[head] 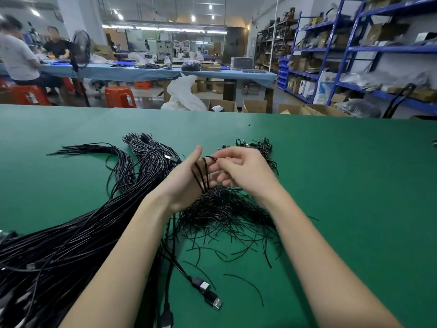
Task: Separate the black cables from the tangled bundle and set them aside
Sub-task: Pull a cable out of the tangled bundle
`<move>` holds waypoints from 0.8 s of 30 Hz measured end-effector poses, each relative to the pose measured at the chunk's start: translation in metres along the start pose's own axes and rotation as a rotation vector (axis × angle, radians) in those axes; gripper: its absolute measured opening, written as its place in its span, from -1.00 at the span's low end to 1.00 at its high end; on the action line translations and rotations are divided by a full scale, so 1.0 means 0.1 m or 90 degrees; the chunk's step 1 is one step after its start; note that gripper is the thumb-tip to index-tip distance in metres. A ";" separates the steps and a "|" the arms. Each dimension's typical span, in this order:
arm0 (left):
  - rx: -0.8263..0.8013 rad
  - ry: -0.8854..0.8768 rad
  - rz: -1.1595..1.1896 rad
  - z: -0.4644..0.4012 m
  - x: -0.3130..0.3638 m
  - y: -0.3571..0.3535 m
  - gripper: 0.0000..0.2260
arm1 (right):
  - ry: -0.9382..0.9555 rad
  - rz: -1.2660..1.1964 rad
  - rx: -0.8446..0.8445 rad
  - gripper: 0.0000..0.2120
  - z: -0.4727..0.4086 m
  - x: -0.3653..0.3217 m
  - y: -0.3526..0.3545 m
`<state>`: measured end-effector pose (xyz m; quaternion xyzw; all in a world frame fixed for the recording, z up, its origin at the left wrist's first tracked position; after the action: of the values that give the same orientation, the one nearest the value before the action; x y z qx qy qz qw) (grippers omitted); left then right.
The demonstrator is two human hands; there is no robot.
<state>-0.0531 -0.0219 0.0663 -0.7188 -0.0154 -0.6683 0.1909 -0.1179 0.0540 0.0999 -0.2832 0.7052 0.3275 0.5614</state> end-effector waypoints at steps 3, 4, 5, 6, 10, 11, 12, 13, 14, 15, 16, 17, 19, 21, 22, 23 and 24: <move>0.017 -0.008 0.069 0.01 0.02 0.03 -0.42 | -0.126 -0.262 -0.029 -0.89 0.17 0.42 -0.15; 0.001 -0.011 0.088 0.02 0.04 0.02 -0.41 | -0.153 -0.302 -0.051 -0.88 0.20 0.51 -0.19; -0.017 -0.015 0.104 0.03 0.06 0.00 -0.41 | -0.172 -0.322 -0.074 -0.88 0.22 0.57 -0.21; -0.034 -0.018 0.113 0.05 0.08 -0.01 -0.40 | -0.183 -0.325 -0.098 -0.87 0.23 0.62 -0.22; -0.109 -0.022 0.136 0.09 0.10 -0.09 -0.37 | -0.213 -0.249 -0.188 -0.85 0.23 0.70 -0.18; -0.130 -0.021 0.139 0.11 0.11 -0.12 -0.36 | -0.219 -0.232 -0.210 -0.84 0.24 0.71 -0.16; -0.148 -0.016 0.134 0.12 0.11 -0.15 -0.36 | -0.220 -0.217 -0.234 -0.85 0.24 0.72 -0.16; -0.161 -0.007 0.122 0.13 0.09 -0.17 -0.37 | -0.216 -0.199 -0.254 -0.88 0.24 0.72 -0.16; -0.167 0.003 0.110 0.13 0.07 -0.19 -0.39 | -0.210 -0.182 -0.265 -0.90 0.23 0.73 -0.15; -0.164 0.011 0.093 0.13 0.04 -0.21 -0.42 | -0.200 -0.170 -0.266 -0.91 0.22 0.73 -0.13; -0.150 0.011 0.065 0.12 0.02 -0.20 -0.47 | -0.184 -0.167 -0.260 -0.88 0.20 0.73 -0.12; -0.130 0.003 0.028 0.11 0.01 -0.19 -0.53 | -0.164 -0.167 -0.247 -0.84 0.18 0.72 -0.10; -0.100 -0.020 -0.021 0.09 0.03 -0.19 -0.67 | -0.122 -0.153 -0.206 -0.84 0.14 0.71 -0.05; -0.087 -0.026 -0.013 0.08 0.03 -0.21 -0.73 | -0.092 -0.135 -0.172 -0.88 0.12 0.74 0.00; -0.078 -0.018 -0.005 0.07 0.02 -0.21 -0.73 | -0.087 -0.139 -0.168 -0.86 0.13 0.75 0.00; -0.072 -0.005 -0.005 0.07 0.00 -0.21 -0.72 | -0.082 -0.145 -0.169 -0.82 0.14 0.75 0.01; -0.072 0.008 -0.016 0.07 -0.03 -0.22 -0.71 | -0.073 -0.154 -0.166 -0.79 0.15 0.72 0.01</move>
<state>-0.0528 0.0011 0.0689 -0.7240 0.0144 -0.6749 0.1418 -0.1250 0.0643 0.0269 -0.4171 0.5848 0.3619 0.5942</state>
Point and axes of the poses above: each hand's wrist, its own z-axis away from the middle knuckle, its own y-axis out of the back of the hand, x = y × z, the point moved 9 cm from there along -z, towards the middle knuckle, and after that the axes turned 5 degrees about -z, right-handed, at the moved point
